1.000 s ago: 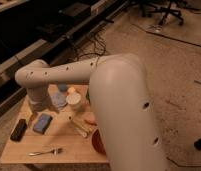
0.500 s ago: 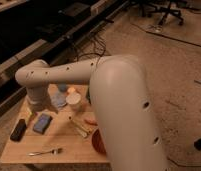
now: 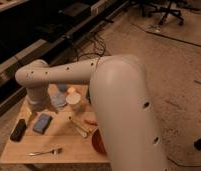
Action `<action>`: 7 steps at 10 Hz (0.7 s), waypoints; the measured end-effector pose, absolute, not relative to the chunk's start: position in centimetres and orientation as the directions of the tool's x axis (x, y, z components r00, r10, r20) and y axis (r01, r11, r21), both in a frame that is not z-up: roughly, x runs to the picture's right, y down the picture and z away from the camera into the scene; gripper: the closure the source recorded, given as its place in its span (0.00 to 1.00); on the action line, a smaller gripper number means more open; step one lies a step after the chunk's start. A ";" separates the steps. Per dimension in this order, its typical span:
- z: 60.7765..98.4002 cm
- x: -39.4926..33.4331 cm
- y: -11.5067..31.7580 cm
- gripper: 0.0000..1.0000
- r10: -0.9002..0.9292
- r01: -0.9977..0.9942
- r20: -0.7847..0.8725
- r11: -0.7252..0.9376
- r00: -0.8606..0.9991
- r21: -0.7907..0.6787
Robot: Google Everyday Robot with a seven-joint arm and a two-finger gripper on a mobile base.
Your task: Place eraser in table surface
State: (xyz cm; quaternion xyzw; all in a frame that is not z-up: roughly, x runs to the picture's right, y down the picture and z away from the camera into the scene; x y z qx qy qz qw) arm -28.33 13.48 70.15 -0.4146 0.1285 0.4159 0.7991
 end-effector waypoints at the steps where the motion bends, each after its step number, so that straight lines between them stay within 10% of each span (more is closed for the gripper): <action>1: 70.1 -28.9 13.3 0.20 0.563 -0.773 -0.549 0.306 0.617 -0.555; 7: 71.9 -38.7 11.0 0.20 0.569 -0.725 -0.502 0.272 0.652 -0.633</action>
